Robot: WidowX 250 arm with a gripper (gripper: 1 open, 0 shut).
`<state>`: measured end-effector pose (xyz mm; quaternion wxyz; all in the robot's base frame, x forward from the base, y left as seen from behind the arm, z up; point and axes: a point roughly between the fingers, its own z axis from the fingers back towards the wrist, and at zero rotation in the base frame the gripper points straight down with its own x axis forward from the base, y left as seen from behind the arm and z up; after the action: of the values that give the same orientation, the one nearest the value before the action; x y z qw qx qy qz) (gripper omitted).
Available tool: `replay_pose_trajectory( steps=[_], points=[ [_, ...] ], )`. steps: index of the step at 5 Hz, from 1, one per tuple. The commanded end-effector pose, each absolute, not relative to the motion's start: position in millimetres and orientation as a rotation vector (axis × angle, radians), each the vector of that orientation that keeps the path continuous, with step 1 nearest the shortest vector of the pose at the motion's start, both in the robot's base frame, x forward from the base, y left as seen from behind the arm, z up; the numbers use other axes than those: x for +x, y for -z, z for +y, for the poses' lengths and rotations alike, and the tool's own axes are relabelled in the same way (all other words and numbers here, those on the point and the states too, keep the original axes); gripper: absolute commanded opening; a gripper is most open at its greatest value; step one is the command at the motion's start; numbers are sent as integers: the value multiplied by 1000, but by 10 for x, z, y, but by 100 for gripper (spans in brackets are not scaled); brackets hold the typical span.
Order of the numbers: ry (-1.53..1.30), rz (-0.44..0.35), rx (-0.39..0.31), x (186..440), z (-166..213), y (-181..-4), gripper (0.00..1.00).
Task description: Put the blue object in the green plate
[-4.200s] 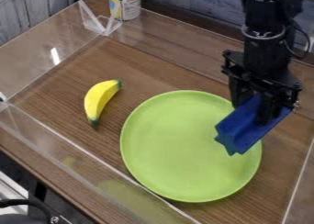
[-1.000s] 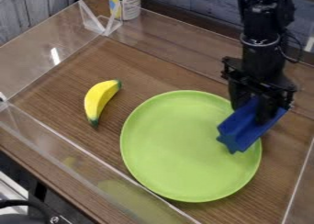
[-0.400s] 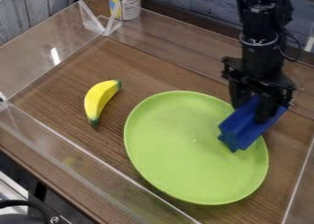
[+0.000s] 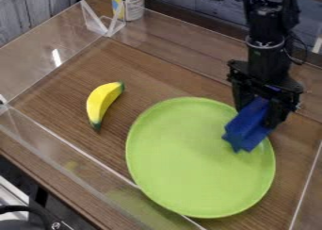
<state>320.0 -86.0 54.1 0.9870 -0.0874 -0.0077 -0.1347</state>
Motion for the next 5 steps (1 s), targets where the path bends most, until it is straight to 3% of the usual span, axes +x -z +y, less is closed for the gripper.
replay_pose_trajectory(
  steps=[1, 3, 5],
  points=[
    [266, -92, -177, 3290, -830, -787, 100],
    [265, -118, -184, 3311, -834, -886, 100],
    [266, -185, -187, 3323, -803, -1190, 100]
  ],
)
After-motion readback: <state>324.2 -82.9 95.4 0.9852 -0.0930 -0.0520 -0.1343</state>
